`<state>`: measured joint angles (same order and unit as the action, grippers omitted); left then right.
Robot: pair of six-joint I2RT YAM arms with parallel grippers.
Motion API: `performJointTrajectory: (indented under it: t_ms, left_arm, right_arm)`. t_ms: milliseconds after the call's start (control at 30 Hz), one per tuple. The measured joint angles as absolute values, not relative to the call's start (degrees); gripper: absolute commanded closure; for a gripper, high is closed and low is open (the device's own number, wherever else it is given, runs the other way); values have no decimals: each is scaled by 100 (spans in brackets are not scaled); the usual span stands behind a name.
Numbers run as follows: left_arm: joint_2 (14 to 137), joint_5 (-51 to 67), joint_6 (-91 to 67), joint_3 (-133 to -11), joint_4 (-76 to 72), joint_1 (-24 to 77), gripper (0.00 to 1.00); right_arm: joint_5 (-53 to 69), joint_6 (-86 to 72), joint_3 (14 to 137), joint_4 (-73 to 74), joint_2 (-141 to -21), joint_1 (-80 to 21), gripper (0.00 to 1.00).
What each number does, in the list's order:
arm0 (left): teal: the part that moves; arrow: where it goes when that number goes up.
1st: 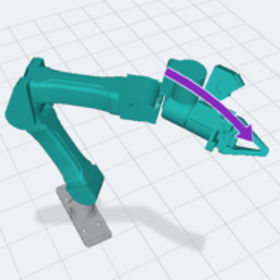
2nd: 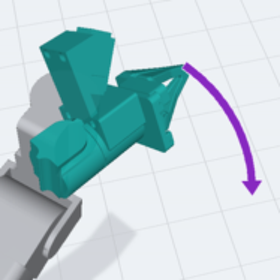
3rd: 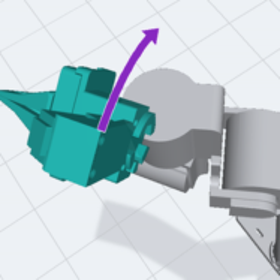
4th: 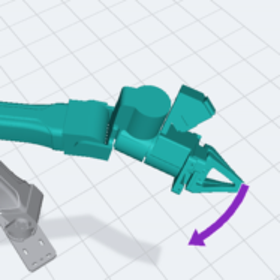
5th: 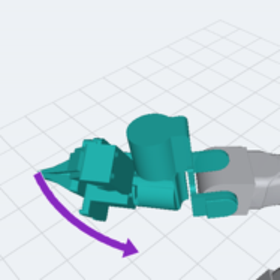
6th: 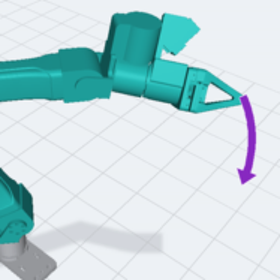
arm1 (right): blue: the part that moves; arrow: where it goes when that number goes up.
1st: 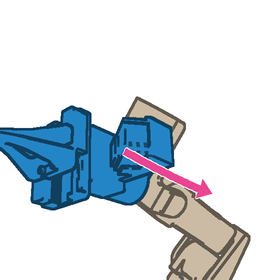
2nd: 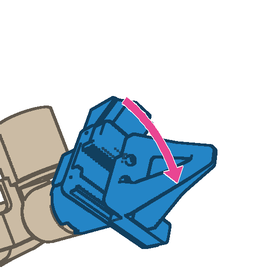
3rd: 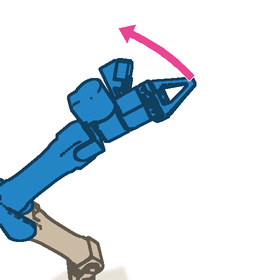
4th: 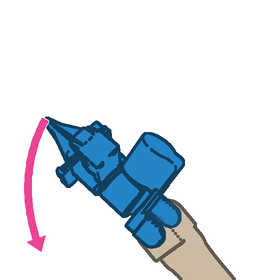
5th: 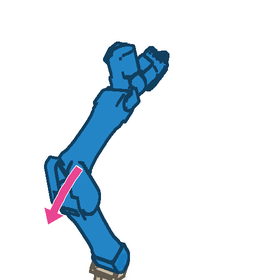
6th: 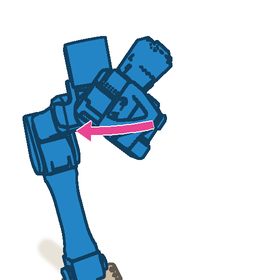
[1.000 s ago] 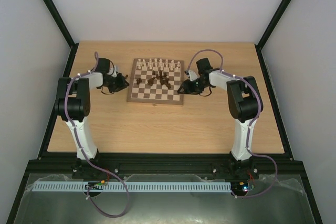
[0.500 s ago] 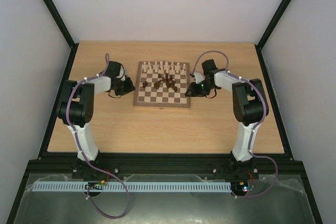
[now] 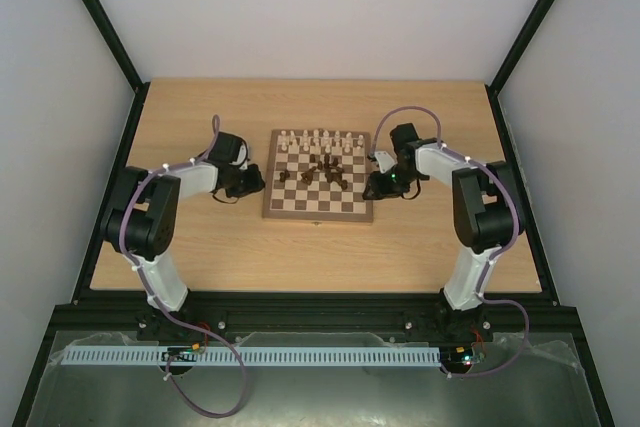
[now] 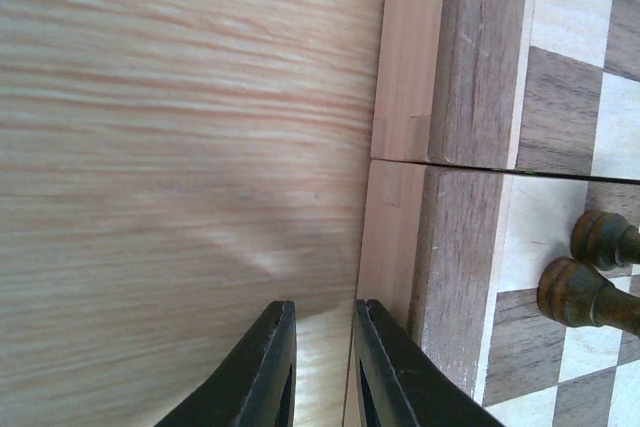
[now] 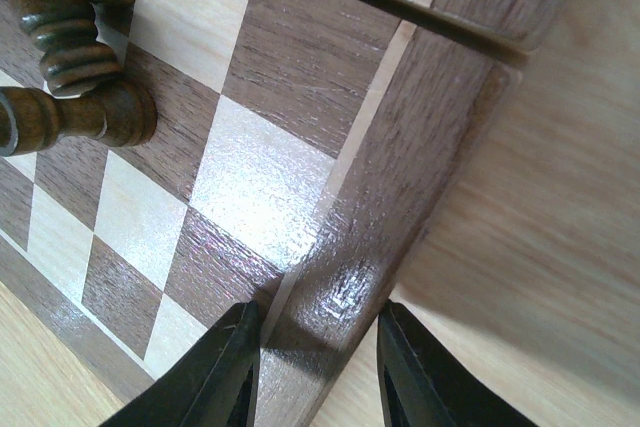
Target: Set up the chess pieces on the board
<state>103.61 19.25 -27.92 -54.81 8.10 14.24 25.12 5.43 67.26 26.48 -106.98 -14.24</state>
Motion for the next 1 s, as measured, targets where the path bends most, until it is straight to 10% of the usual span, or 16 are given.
performJointTrajectory:
  t_ms: [733, 1000]
  left_arm:
    - [9841, 1170, -3009, -5013, 998, 2281, 88]
    - [9651, 893, -3030, -5290, 2211, 2611, 71]
  right_arm:
    - [2174, 943, 5996, 2873, -10031, -1424, 65]
    - [2270, 1127, 5924, 2963, -9922, -1240, 55]
